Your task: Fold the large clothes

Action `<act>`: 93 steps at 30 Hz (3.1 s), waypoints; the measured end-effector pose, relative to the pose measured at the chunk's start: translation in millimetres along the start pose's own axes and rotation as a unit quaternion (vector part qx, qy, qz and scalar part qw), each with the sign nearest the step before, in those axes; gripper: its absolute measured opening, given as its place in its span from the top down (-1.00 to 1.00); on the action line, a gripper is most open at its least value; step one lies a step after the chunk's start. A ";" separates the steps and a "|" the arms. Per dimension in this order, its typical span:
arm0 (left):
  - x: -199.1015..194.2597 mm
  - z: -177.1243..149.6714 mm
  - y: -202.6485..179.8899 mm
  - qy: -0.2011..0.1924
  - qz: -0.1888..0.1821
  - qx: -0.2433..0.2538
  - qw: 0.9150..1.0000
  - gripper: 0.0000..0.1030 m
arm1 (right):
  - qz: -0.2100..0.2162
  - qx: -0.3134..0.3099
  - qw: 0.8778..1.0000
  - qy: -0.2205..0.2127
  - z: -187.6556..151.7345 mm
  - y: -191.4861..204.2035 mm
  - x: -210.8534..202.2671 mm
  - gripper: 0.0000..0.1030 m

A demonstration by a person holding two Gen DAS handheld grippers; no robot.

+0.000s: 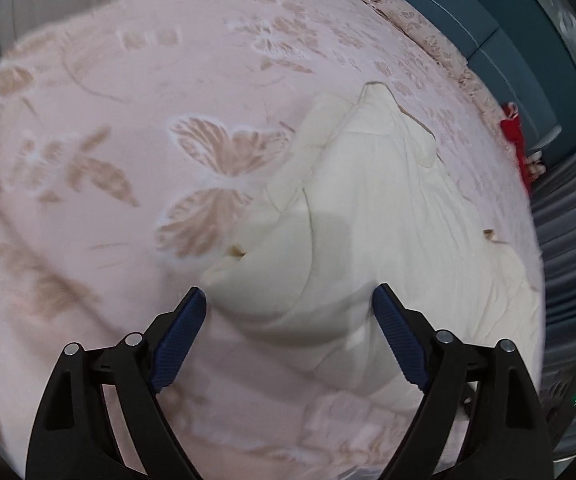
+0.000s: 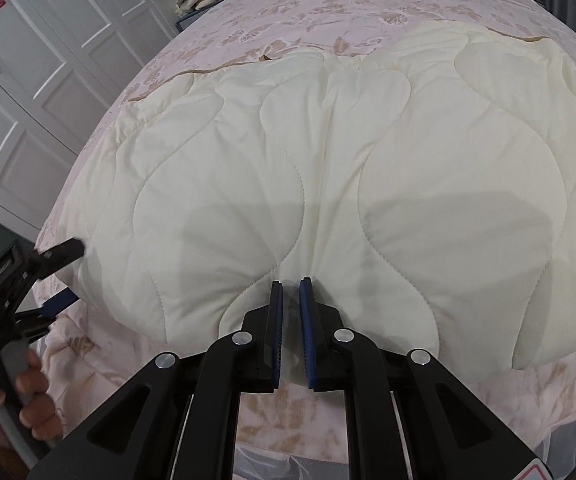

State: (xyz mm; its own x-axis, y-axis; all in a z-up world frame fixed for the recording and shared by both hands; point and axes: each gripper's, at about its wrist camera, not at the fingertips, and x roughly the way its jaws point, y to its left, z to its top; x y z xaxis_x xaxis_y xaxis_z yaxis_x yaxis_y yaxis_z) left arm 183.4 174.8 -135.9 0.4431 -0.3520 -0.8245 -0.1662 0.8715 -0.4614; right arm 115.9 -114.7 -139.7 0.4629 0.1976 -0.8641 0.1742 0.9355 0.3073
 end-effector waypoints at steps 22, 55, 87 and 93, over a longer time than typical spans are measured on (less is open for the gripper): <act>-61.2 -3.0 -91.0 -0.039 -0.071 0.087 0.993 0.65 | 0.016 0.035 0.999 0.019 -0.3 -8.3 -4.3 0.95; -56.3 -85.0 -299.5 -0.016 -0.081 0.296 0.952 0.68 | 0.038 0.100 0.994 -0.005 -52.4 -121.2 -97.9 0.94; 63.1 -203.5 -374.2 0.059 0.025 0.425 0.903 0.68 | -0.010 0.184 0.982 -0.028 -86.4 -232.1 -138.2 0.94; 61.6 -208.4 -369.4 0.046 -0.002 0.443 0.895 0.45 | -0.011 0.187 0.981 -0.049 -77.0 -233.4 -153.0 0.78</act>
State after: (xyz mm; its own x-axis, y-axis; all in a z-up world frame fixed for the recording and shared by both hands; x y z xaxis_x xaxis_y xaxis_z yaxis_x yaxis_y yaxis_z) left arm 88.5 -240.0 -84.6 0.3601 -0.3465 -0.8662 0.6170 0.7849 -0.0574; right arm -62.5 -340.7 -109.8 0.5333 0.1328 -0.8354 0.4838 0.7623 0.4300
